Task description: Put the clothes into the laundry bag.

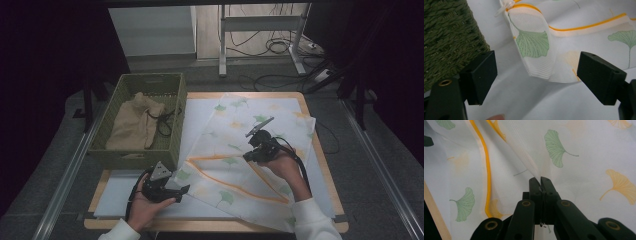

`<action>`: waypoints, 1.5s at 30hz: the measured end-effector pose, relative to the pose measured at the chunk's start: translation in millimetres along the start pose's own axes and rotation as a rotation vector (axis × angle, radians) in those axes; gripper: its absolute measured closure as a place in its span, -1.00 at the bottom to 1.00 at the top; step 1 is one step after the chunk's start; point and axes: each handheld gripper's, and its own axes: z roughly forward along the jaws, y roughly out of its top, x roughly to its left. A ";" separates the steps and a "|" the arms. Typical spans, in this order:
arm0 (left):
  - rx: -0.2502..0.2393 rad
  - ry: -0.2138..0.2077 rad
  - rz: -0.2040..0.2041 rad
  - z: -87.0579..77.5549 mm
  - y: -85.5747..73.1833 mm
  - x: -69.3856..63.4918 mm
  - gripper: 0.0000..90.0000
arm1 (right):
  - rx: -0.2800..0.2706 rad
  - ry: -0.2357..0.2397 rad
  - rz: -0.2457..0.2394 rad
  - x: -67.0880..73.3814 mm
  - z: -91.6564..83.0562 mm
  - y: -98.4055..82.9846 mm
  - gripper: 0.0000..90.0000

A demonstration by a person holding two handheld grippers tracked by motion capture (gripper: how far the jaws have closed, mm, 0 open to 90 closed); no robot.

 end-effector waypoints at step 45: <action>-0.056 -0.007 0.002 -35.0 14.5 -16.6 -0.64 | -0.071 0.017 0.002 -6.0 -19.7 -3.9 0.94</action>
